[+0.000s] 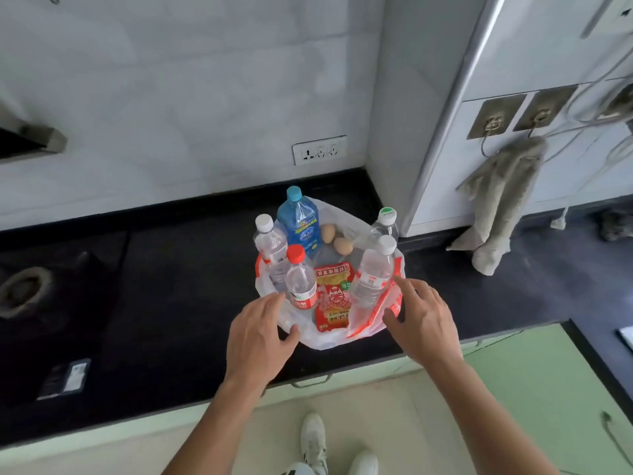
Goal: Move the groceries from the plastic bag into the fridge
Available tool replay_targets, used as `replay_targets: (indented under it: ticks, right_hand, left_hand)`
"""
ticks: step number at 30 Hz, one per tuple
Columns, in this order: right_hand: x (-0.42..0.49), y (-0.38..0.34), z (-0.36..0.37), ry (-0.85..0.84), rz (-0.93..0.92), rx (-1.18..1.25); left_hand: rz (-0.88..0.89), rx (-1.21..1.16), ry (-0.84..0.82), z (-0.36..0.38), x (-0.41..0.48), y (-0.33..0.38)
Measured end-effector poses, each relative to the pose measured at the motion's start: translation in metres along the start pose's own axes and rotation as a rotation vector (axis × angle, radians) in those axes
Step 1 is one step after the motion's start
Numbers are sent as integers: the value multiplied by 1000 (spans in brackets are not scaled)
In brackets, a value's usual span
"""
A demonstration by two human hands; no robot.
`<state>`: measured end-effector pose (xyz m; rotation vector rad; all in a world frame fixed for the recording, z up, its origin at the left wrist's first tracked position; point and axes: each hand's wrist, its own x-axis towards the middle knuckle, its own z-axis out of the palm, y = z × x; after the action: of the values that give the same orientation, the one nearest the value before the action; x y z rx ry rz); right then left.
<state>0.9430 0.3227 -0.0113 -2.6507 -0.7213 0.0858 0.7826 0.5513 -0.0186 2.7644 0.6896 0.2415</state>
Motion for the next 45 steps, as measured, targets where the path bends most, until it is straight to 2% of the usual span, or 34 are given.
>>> replay_targets:
  ticks: [3, 7, 12, 18, 23, 29, 34, 40, 45]
  right_hand:
    - [19, 1, 4, -64, 103, 63]
    - [39, -2, 18, -145, 254, 267]
    - [51, -14, 42, -89, 385, 562]
    - [58, -27, 68, 13, 478, 751]
    - [69, -28, 79, 22, 573, 859]
    - [70, -31, 85, 70, 586, 826]
    - [65, -37, 74, 97, 473, 819]
    - [67, -51, 26, 125, 367, 897]
    - [65, -63, -17, 143, 289, 913]
  left_hand:
    - [-96, -77, -30, 10, 15, -8]
    - [-224, -337, -114, 26, 40, -15]
    - [-283, -615, -163, 42, 63, -15]
    - [-293, -704, -125, 66, 77, -8]
    - [-359, -793, -146, 73, 89, -4]
    - [-332, -771, -137, 67, 93, -3]
    - [-271, -820, -134, 48, 93, 6]
    - [-237, -952, -105, 4, 95, 41]
    - [-215, -1040, -18, -28, 97, 68]
